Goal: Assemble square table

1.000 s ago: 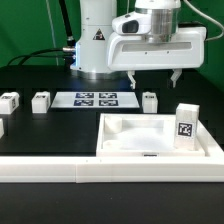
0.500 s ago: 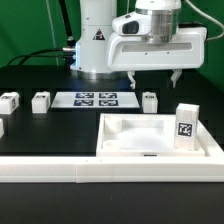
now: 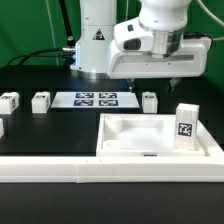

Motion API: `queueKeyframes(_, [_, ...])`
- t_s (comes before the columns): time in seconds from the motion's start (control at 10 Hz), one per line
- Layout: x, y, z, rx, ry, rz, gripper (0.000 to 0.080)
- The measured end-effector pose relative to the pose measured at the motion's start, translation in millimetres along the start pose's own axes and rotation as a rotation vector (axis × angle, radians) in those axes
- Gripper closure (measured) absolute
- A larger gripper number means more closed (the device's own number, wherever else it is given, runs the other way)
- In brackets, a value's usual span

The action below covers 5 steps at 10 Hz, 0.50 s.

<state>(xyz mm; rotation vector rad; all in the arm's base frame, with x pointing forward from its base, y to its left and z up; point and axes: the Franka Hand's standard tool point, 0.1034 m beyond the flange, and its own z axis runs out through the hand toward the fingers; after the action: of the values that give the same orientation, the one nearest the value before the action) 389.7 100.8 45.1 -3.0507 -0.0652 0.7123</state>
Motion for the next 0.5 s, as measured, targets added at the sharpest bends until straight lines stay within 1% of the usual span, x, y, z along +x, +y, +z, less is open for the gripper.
queueKeyframes(0.1, [1.9, -0.1, 0.6, 0.0, -0.047, 0.003, 0.0151])
queueKeyframes(0.2, [-1.5, 0.0, 2.5, -0.002, -0.135, 0.007, 0.0151])
queueKeyframes(0.4, [0.4, 0.3, 7.9, -0.007, -0.252, 0.012, 0.0151])
queueKeyframes(0.5, [-3.6, 1.8, 11.1, -0.008, -0.334, 0.017, 0.0151])
